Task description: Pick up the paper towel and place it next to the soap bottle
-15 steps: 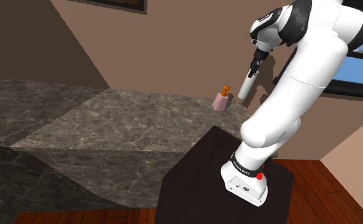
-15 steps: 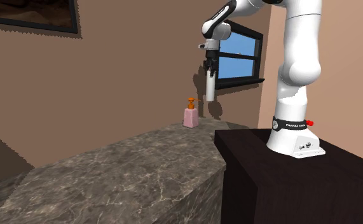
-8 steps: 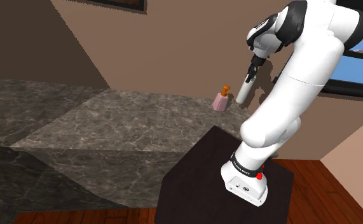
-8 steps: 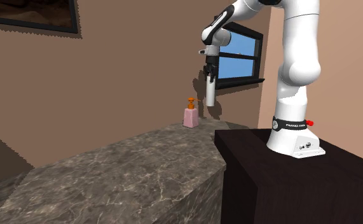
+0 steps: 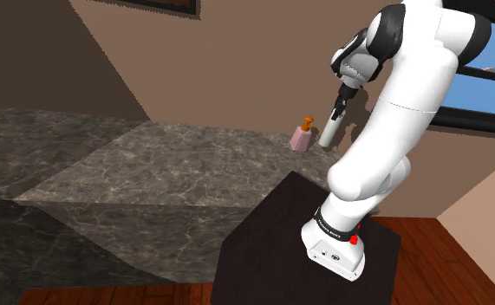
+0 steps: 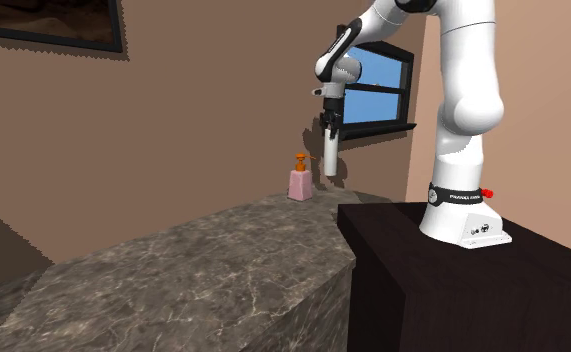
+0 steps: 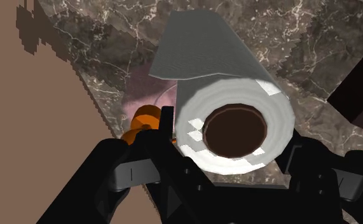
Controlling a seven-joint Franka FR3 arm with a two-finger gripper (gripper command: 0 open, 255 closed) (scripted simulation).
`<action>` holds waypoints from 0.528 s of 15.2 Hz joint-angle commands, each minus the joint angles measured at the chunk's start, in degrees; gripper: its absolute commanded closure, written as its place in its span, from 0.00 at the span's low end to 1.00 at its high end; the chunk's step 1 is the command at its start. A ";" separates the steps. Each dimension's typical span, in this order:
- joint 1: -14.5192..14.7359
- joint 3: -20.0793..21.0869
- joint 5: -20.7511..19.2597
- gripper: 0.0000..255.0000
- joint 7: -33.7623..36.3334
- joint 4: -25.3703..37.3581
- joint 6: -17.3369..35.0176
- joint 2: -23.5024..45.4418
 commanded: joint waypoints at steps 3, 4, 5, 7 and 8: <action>-0.46 0.49 2.10 1.00 -1.53 -1.34 2.64 1.94; -0.62 0.65 2.69 1.00 -1.96 -1.61 3.27 2.48; -0.78 0.83 3.29 1.00 -2.40 -1.87 3.90 3.04; -1.14 1.25 4.54 1.00 -3.30 -2.36 5.14 4.17; -1.34 1.47 5.19 1.00 -3.76 -2.58 5.75 4.75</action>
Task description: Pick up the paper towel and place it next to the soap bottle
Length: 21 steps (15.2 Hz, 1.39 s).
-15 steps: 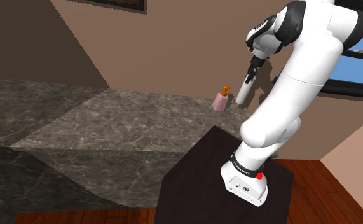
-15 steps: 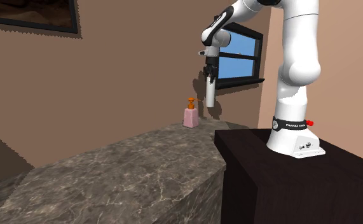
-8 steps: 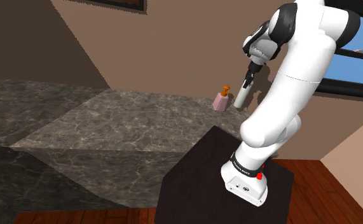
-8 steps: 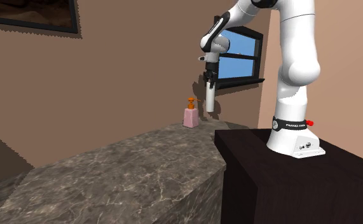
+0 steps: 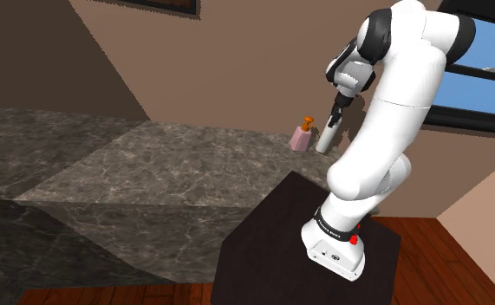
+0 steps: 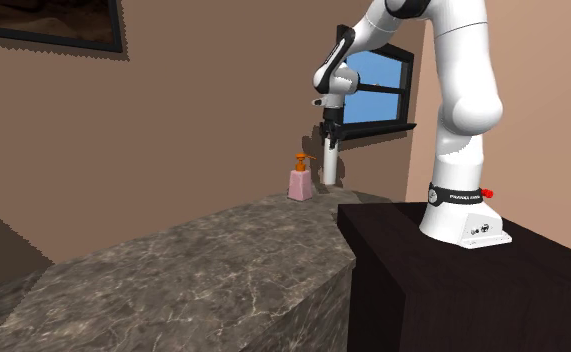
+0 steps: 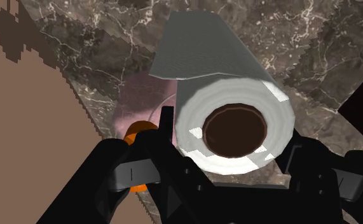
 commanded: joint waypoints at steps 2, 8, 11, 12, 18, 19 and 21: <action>-0.57 0.73 1.92 1.00 -1.32 -0.61 1.79 1.71; -2.11 2.64 6.06 1.00 -4.28 -1.47 5.22 5.38; -3.02 3.81 8.18 1.00 -5.79 -1.70 6.84 7.27; -3.41 4.32 9.06 1.00 -6.41 -1.76 7.49 8.06; -3.42 4.33 9.05 1.00 -6.41 -1.76 7.50 8.05; -3.42 4.33 9.05 1.00 -6.41 -1.76 7.50 8.05; -3.43 4.33 9.05 0.00 -6.41 -1.76 7.50 8.05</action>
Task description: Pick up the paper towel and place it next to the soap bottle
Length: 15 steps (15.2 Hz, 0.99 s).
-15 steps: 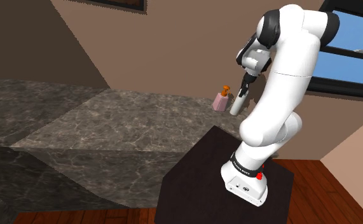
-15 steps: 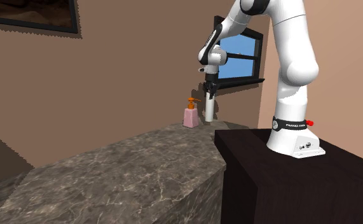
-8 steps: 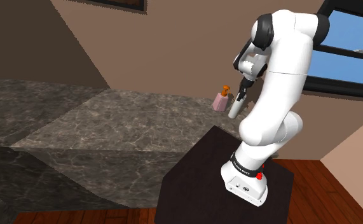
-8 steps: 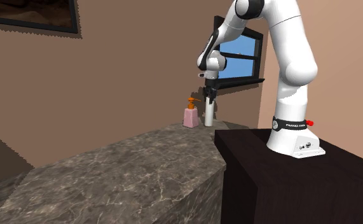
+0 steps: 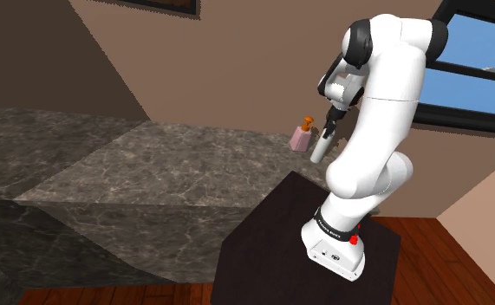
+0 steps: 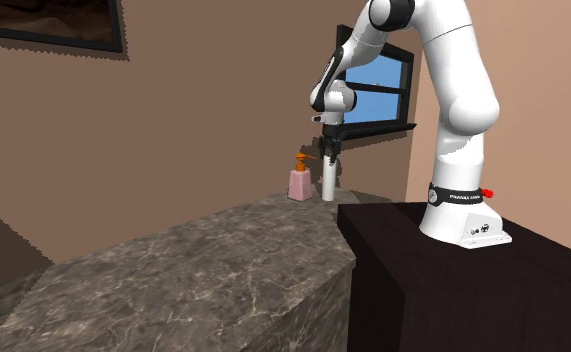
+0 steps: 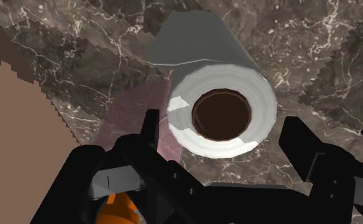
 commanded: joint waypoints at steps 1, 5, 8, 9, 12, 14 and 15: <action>0.00 0.00 0.00 0.00 0.00 0.00 0.00 0.00; 0.83 -1.10 -1.81 0.00 1.20 -0.02 -1.27 -1.69; 2.91 -3.81 -6.85 0.00 4.57 0.39 -5.03 -6.35; 2.86 -3.76 -6.87 0.00 4.59 0.39 -5.02 -6.36; 2.84 -3.74 -6.89 0.00 4.60 0.39 -5.02 -6.36; 2.84 -3.74 -6.88 0.00 4.60 0.39 -5.02 -6.36; 2.84 -3.74 -6.88 0.00 4.60 0.39 -5.02 -6.36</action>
